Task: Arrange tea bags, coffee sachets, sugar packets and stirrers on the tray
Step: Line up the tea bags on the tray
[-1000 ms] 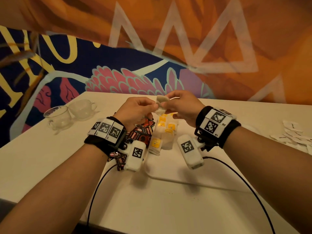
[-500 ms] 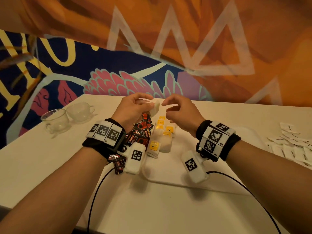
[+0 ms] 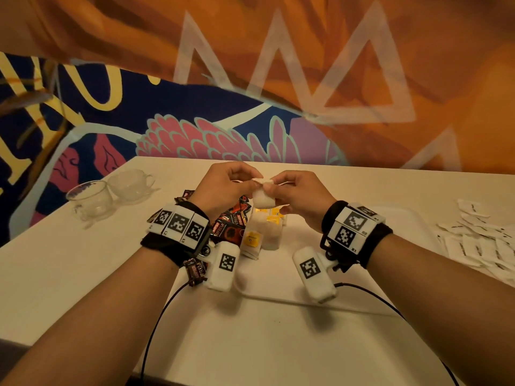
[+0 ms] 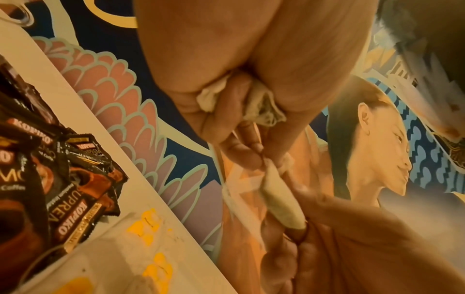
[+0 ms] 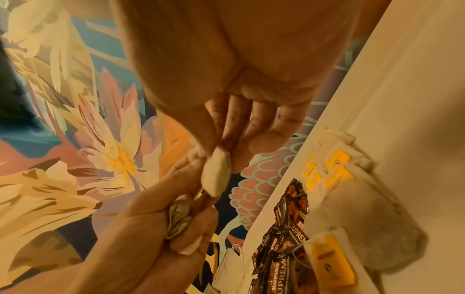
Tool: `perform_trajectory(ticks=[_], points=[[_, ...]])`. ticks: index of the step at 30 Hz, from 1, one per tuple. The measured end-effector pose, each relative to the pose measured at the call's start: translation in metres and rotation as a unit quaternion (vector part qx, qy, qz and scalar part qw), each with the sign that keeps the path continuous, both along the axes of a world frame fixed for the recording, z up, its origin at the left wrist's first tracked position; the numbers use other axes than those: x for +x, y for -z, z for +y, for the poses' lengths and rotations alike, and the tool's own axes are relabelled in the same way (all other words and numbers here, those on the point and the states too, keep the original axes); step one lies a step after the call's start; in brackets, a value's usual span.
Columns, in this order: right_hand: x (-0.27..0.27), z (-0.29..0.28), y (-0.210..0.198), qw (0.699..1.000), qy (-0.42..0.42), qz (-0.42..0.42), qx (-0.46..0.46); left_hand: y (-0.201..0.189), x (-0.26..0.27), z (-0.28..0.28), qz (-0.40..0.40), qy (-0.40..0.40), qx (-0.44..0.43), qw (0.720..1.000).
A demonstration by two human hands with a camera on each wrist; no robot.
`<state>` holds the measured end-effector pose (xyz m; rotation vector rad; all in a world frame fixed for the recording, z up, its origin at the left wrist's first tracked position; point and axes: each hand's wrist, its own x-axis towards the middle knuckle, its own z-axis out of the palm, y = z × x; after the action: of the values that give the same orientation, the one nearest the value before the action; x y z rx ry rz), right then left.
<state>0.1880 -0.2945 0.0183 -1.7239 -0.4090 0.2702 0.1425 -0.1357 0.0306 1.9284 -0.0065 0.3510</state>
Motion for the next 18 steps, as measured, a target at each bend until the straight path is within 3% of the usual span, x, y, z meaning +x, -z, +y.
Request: perform_trajectory(ticks=[4,8,13,18], points=[[-0.004,-0.002,0.000,0.999,-0.022,0.007,-0.031,0.001,0.000,0.000,0.027,-0.029,-0.036,0.999],[-0.005,-0.004,0.007,0.993,-0.051,0.049,-0.092,0.003,0.000,0.003,0.107,-0.026,-0.043,0.993],[-0.006,-0.007,0.032,0.964,-0.078,0.102,-0.234,0.006,0.002,0.013,0.140,-0.061,-0.044,0.987],[-0.006,-0.001,0.039,0.946,-0.078,0.122,-0.289,0.006,0.000,0.012,0.172,-0.063,-0.084,0.979]])
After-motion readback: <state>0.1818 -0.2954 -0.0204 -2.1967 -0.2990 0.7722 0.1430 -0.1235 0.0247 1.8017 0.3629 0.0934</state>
